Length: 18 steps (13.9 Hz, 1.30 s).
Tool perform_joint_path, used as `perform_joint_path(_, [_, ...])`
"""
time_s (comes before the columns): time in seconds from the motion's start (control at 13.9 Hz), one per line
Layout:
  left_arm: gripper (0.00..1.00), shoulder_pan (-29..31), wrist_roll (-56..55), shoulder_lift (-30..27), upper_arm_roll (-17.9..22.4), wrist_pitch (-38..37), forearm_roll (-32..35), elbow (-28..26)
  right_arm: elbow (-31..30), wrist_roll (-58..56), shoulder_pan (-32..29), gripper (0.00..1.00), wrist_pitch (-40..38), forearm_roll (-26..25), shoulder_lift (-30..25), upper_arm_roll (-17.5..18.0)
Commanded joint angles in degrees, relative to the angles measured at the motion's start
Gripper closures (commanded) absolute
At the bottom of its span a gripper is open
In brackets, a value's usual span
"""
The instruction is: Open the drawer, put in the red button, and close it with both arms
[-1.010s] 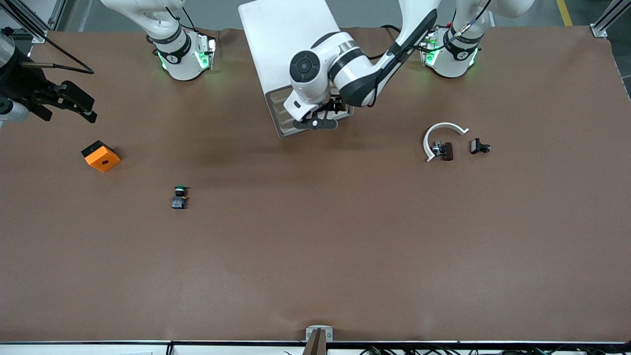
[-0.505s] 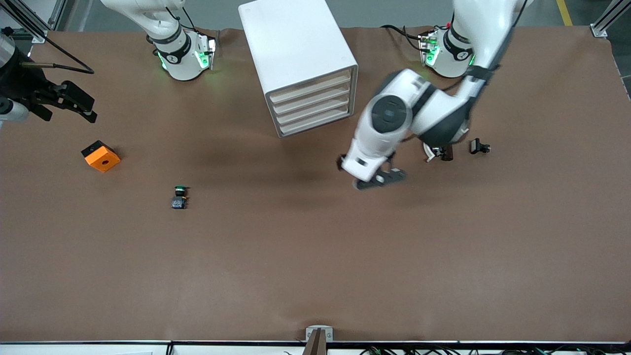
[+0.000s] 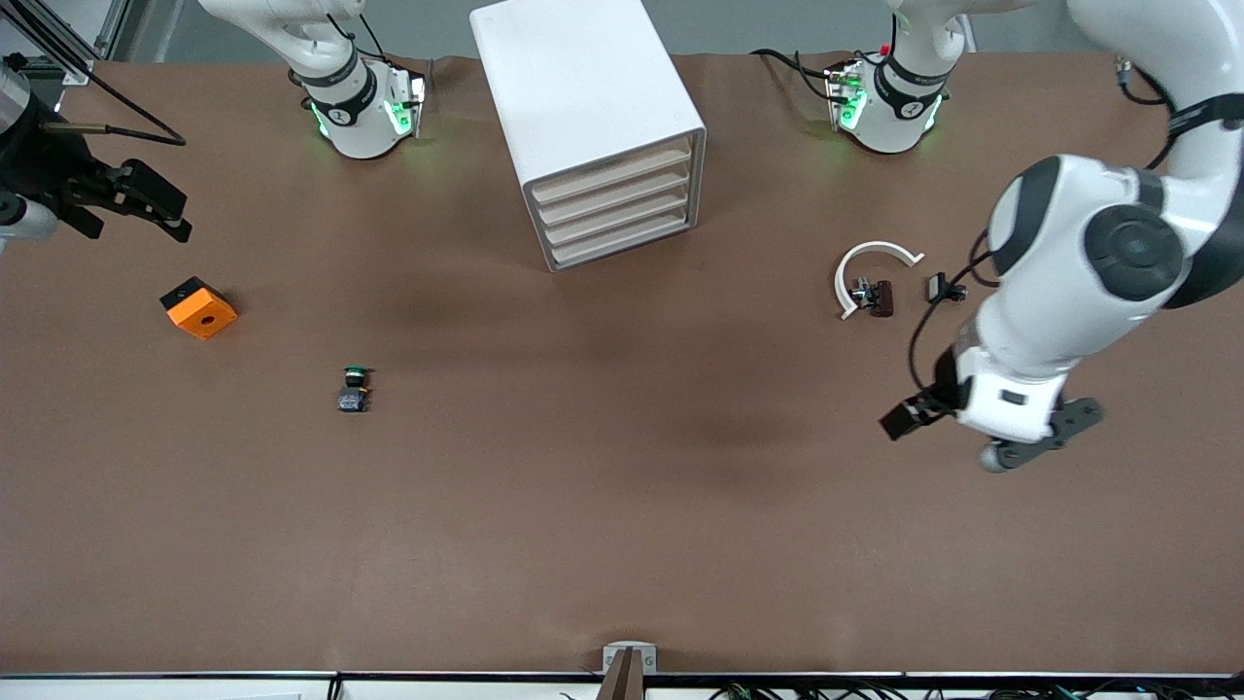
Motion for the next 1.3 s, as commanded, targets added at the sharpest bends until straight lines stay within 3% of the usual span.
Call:
perform_joint_path(0.0, [0.0,3.86,0.13,-3.85,-1.36,-4.77,0.89,0.7,1.38,-0.4,-0.14,0.0,-0.75,-0.7,0.65,0.27])
perform_joint_path(0.5, [0.0,5.89,10.92,-13.96,-0.66,-19.89,-3.23,0.35,1.38,-0.4,-0.14,0.0,-0.75,-0.7,0.65,0.27])
perform_joint_path(0.79, [0.0,2.56,26.38,-20.37,11.35,-23.14,-11.91,-4.3,1.73,-0.4,-0.14,0.0,-0.75,-0.7,0.65,0.27])
perform_joint_path(1.08, [0.0,-2.09,30.8,-25.38,16.99,-24.65,-13.0,-8.77,1.73,-0.4,-0.05,0.0,-0.75,-0.7,0.65,0.27])
perform_joint_path(1.23, [0.0,-2.19,31.77,-26.97,16.57,-25.0,-12.91,-10.63,1.73,-0.4,-0.05,0.0,-0.75,-0.7,0.65,0.27])
